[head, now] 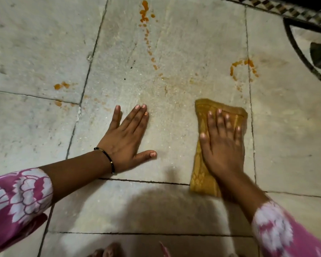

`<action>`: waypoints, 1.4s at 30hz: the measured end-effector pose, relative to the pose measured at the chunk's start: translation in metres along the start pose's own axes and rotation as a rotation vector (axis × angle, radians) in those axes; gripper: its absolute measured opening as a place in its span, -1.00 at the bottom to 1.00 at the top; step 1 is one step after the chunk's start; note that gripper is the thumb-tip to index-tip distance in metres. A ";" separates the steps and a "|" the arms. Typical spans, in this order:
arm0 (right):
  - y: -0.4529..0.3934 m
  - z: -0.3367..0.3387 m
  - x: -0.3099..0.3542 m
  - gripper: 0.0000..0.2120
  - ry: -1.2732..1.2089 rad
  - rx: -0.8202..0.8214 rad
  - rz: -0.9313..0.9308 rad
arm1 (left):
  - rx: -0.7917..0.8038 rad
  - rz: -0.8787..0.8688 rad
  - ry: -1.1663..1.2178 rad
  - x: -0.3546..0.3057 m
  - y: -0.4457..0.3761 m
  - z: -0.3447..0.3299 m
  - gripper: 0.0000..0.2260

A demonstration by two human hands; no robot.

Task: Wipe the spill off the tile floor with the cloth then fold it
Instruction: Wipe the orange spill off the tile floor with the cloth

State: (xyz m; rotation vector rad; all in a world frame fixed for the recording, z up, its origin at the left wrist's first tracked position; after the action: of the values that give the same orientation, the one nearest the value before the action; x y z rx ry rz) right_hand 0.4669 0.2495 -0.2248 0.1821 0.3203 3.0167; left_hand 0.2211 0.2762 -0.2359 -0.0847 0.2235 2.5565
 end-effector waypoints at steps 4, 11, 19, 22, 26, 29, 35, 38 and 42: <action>0.062 -0.022 0.048 -0.41 -0.029 0.123 0.100 | -0.005 0.006 0.011 0.000 0.000 0.001 -0.11; -0.041 -0.006 0.087 -0.40 0.018 0.014 0.304 | -0.019 0.002 0.010 0.002 0.001 0.000 -0.14; -0.002 -0.002 -0.026 -0.37 -0.024 -0.069 -0.190 | -0.022 -0.002 0.020 0.003 0.001 -0.001 -0.17; 0.067 -0.019 -0.006 -0.36 -0.042 0.000 -0.217 | -0.021 -0.001 0.023 0.002 0.001 -0.001 -0.17; 0.067 -0.026 0.061 -0.39 -0.008 0.024 0.104 | -0.031 -0.004 0.031 0.002 0.001 -0.003 -0.20; -0.009 -0.013 0.083 -0.42 -0.022 -0.006 0.258 | -0.041 -0.005 0.032 0.003 0.001 -0.002 -0.22; -0.073 0.009 0.004 -0.40 0.001 -0.073 0.060 | -0.054 0.001 0.061 0.003 0.002 -0.001 -0.26; -0.022 0.009 -0.043 -0.37 0.002 -0.084 -0.084 | -0.054 0.005 0.057 0.003 0.002 -0.002 -0.26; 0.053 -0.008 -0.013 -0.37 0.000 0.010 -0.134 | -0.050 0.007 0.057 0.003 0.002 -0.003 -0.25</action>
State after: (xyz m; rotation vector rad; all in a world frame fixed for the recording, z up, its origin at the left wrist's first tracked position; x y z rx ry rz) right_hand 0.4742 0.1944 -0.2222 0.1554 0.3341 2.8831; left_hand 0.2180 0.2755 -0.2386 -0.1764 0.1822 2.5693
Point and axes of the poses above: each hand's wrist, its own y-axis away from the middle knuckle, its own z-axis out of the back of the hand, x = y × z, the point moved 5 cm from there along -y, towards the middle knuckle, and after that the axes turned 3 degrees about -y, right-handed, at the moved point
